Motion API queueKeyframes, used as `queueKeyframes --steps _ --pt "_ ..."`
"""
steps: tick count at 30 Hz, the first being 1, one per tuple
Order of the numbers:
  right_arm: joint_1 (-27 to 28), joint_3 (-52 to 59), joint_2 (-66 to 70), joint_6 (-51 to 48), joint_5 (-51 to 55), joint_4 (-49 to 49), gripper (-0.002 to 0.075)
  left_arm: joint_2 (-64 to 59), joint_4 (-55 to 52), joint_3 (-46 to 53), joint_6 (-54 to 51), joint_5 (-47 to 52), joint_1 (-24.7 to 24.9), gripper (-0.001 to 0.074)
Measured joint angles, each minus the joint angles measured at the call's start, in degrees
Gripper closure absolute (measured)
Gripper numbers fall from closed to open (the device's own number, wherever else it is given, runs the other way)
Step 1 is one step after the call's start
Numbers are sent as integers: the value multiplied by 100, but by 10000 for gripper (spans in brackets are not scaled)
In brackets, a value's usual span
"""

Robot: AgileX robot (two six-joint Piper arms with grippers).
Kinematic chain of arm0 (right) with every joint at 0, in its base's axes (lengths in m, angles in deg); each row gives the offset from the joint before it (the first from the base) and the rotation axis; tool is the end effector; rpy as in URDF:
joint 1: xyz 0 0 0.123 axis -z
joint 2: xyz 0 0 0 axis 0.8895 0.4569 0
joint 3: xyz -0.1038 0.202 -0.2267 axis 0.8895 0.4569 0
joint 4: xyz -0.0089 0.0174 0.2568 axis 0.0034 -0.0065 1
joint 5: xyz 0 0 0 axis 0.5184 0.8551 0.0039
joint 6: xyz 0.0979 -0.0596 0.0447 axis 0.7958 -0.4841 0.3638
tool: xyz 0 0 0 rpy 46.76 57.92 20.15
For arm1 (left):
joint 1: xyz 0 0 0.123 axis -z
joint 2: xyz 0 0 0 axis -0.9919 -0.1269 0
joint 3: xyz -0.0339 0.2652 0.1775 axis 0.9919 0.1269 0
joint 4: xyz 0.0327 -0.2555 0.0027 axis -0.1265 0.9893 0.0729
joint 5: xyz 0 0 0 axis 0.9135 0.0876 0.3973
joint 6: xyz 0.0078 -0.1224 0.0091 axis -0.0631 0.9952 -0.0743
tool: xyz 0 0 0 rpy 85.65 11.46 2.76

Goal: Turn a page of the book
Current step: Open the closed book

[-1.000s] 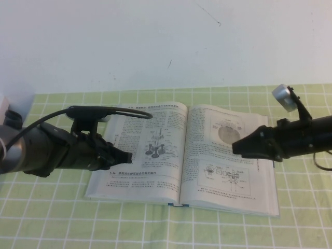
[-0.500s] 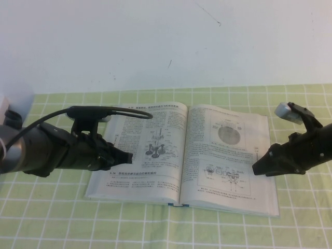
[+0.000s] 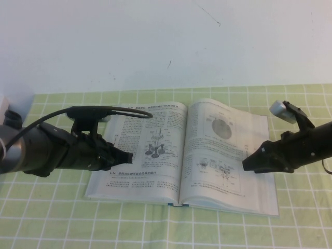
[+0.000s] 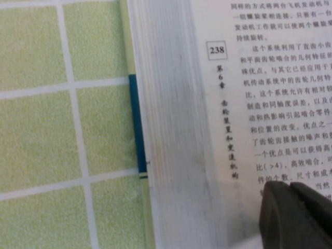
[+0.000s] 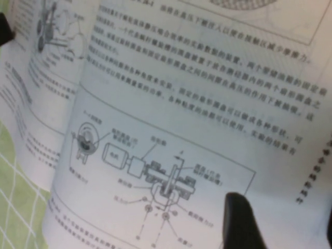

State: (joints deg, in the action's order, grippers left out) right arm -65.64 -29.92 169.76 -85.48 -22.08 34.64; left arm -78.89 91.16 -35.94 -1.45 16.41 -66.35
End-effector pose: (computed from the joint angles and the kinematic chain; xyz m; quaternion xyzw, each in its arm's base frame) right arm 0.3861 0.1005 0.1145 -0.1042 0.9209 0.3484 0.1401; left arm 0.3718 -0.1240 0.1526 0.0634 0.9358 -0.1342 0.3197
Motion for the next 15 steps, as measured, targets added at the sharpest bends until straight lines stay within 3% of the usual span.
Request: queueKeyframes --steps 15 --pt "-77 -13 716 -881 754 1727 368 0 0 0 22 24 0 739"
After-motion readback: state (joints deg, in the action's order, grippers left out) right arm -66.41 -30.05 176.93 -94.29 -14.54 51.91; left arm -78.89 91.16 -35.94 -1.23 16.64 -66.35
